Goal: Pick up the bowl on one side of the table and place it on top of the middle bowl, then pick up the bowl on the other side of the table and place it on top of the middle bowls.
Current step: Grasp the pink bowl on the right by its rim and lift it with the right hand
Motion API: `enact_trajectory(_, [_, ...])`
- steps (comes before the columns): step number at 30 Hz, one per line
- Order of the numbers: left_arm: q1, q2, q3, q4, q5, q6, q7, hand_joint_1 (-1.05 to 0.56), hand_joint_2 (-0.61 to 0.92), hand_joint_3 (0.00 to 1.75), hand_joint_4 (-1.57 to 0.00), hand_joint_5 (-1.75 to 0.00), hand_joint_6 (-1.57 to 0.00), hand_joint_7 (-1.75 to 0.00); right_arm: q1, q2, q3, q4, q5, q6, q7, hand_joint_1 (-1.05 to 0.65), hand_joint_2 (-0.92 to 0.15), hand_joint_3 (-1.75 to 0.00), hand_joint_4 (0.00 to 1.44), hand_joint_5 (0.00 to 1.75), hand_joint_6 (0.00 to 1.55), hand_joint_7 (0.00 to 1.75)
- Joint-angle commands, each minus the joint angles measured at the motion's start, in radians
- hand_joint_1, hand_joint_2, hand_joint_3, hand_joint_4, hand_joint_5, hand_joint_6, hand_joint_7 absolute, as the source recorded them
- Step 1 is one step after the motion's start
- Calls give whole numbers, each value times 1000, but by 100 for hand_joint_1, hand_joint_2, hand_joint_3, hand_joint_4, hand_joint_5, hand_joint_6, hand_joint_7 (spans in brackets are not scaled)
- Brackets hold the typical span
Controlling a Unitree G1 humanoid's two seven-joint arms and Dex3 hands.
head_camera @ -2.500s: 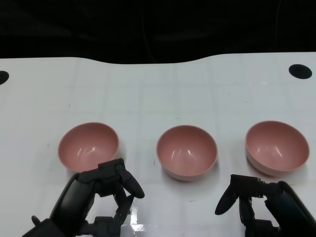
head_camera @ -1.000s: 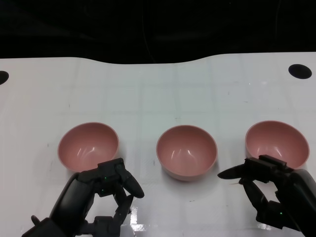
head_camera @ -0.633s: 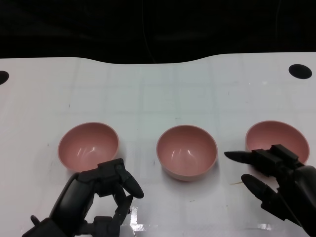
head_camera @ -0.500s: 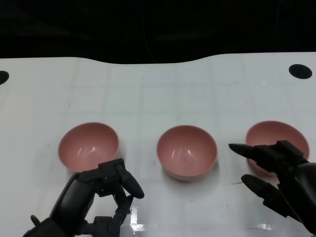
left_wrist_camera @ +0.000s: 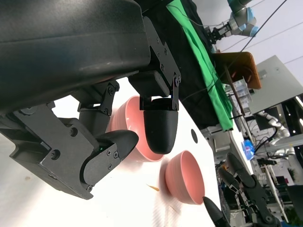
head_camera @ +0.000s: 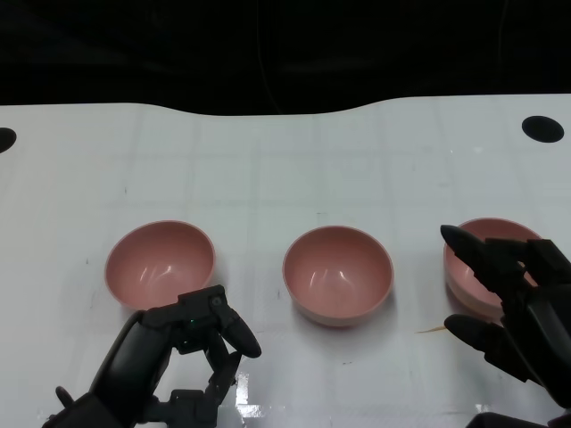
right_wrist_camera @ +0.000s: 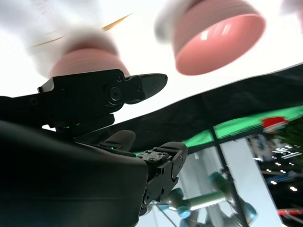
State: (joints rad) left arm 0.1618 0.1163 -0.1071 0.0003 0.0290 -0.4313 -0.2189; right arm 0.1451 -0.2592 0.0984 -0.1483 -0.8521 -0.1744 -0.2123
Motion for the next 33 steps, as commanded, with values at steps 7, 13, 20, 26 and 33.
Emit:
enact_trajectory(7, [-4, 10, 5, 3, -5, -16, -3, -13, 38, 127, -76, -153, -74, -126, -13, -15, 34, -34, -76, 146, 29, -60, -80, 0, 0, 54, 15, 13])
enact_trajectory(13, [-3, 9, 4, 2, -8, -14, -4, -13, 38, 128, -76, -153, -74, -126, -20, -23, 47, -29, -79, 176, 36, -61, -81, 0, 0, 53, 14, 13])
enact_trajectory(20, [-9, 9, 4, 5, -9, -8, -6, -14, 39, 127, -75, -153, -74, -126, -45, -30, 71, -13, -111, 238, 61, -62, -81, 0, 0, 51, 14, 13])
enact_trajectory(26, [-21, 7, 5, 19, -10, -5, -5, -12, 39, 126, -76, -154, -75, -126, -101, -33, 110, 41, -170, 337, 104, -64, -83, 0, 0, 61, 18, 13])
enact_trajectory(33, [-27, 6, 4, 31, -5, -18, -2, -12, 38, 127, -76, -156, -75, -127, -120, -49, 128, 76, -156, 360, 106, -63, -84, 0, 0, 64, 19, 11])
